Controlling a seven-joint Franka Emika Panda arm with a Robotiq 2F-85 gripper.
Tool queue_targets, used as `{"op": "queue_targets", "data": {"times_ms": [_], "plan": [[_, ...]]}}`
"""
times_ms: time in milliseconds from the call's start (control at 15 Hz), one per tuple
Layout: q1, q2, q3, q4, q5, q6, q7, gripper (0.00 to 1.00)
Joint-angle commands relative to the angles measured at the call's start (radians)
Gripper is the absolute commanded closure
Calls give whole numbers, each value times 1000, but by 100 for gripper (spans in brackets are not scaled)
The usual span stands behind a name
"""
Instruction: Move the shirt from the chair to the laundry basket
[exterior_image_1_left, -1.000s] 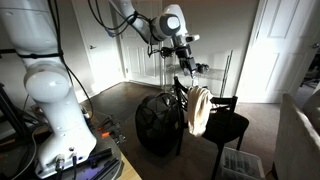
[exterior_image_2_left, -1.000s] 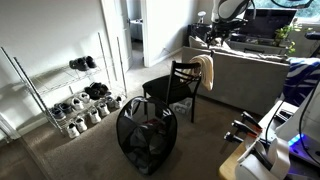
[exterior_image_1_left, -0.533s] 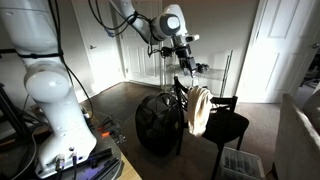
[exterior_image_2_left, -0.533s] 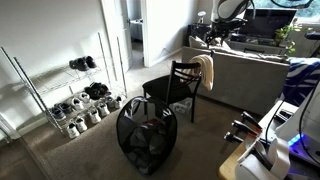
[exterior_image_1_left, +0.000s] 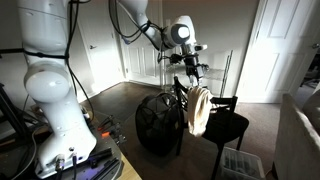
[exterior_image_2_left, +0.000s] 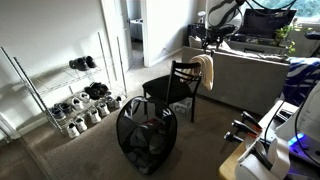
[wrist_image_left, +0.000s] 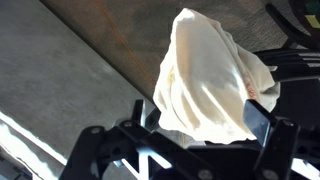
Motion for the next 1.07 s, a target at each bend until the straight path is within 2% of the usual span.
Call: {"op": "queue_targets", "data": {"times_ms": [0, 267, 467, 667, 1000], "plan": [[-26, 125, -10, 138, 106, -75, -102, 0], [-75, 204, 13, 241, 260, -151, -235, 0], [-96, 240, 19, 300, 334, -203, -296, 0], [-109, 259, 21, 337, 371, -236, -334, 33], [-129, 274, 22, 352, 388, -226, -398, 66]]}}
